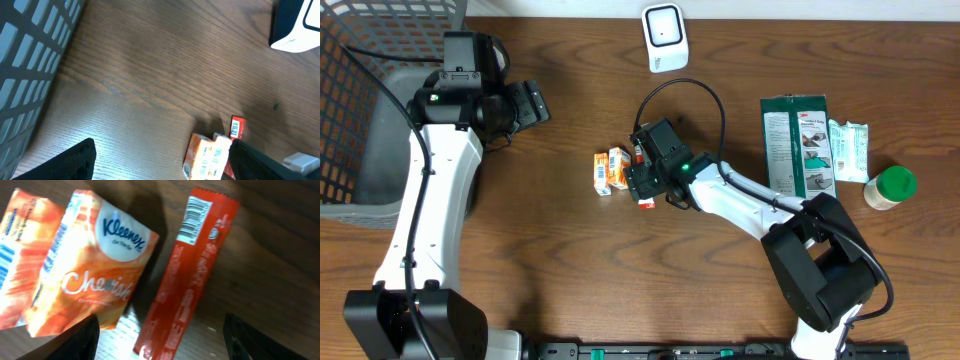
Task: Scan the item barcode
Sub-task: 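Release the gloves pack and move the right gripper left to the red packet, then lower the right gripper and pinch the red stick packet's end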
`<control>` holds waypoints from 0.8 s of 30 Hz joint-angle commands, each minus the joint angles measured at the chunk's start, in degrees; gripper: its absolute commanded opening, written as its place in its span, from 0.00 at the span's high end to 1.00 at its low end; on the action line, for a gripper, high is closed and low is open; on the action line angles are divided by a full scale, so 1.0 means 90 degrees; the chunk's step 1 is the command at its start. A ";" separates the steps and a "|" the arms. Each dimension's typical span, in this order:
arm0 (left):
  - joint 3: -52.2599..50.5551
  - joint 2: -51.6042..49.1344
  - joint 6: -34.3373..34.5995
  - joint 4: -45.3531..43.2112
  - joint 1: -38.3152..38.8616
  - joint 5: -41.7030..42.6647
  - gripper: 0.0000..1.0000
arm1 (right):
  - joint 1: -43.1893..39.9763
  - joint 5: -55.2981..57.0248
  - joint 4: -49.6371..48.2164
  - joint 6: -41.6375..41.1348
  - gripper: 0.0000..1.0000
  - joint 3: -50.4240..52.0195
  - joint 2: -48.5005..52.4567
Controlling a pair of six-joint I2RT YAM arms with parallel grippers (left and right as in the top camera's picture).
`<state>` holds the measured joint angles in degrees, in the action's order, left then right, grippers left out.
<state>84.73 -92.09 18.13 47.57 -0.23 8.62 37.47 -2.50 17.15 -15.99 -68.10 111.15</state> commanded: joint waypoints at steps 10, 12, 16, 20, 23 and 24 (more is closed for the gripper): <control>-0.0002 0.0053 -0.0058 0.0005 -0.0015 -0.0083 0.14 | -0.0253 0.0304 0.0532 -0.0075 0.23 -0.0053 -0.0882; -0.0002 0.0053 -0.0058 0.0005 -0.0015 -0.0083 0.14 | -0.0267 0.0304 0.0636 -0.0075 0.23 -0.0053 -0.1083; -0.0002 0.0053 -0.0056 0.0005 -0.0015 -0.0083 0.14 | -0.0250 0.0299 0.0743 -0.0078 0.24 -0.0053 -0.1365; -0.0002 0.0053 -0.0058 0.0005 -0.0015 -0.0083 0.14 | -0.0192 0.0301 0.0741 -0.0117 0.24 -0.0051 -0.1389; -0.0002 0.0053 -0.0058 0.0005 -0.0015 -0.0083 0.14 | -0.0155 0.0299 0.0716 -0.0362 0.24 -0.0051 -0.1282; -0.0002 0.0053 -0.0058 0.0005 -0.0015 -0.0083 0.14 | -0.0153 0.0299 0.0712 -0.0444 0.26 -0.0051 -0.1234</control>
<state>84.73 -92.09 18.13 47.55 -0.23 8.62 35.77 -0.19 23.55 -17.12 -68.10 99.31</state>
